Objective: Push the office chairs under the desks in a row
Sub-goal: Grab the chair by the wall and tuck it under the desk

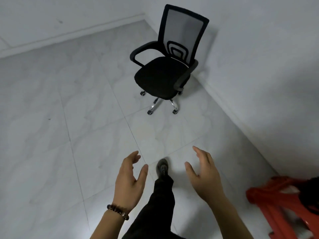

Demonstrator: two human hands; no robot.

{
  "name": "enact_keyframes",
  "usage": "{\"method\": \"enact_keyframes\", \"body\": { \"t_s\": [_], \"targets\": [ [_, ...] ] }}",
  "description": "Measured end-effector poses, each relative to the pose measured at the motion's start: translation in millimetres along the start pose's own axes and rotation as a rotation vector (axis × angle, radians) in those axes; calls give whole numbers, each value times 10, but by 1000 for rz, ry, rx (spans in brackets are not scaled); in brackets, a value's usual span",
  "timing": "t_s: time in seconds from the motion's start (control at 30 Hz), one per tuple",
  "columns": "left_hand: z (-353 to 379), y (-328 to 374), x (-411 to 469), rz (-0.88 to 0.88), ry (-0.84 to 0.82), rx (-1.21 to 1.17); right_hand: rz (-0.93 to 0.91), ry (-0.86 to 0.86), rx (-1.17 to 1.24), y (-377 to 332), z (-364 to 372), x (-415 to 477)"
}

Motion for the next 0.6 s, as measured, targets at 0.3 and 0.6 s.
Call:
{"method": "enact_keyframes", "body": {
  "t_s": [0.3,0.6],
  "targets": [
    [842,1249,2721,116,-99,50,39,113,-50,-169,-1125,2622],
    [1830,1908,4532,133,-96,56,30,151,-30,185,-1587,4712]
  ]
}}
Point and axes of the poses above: each hand's wrist, its own x-axis towards the middle knuckle, its own z-axis out of the palm, y = z × x, the point moved 2 cm from there along x, towards the middle knuckle, and after that the axes turned 14 degrees about -x, right-handed, at the moved point
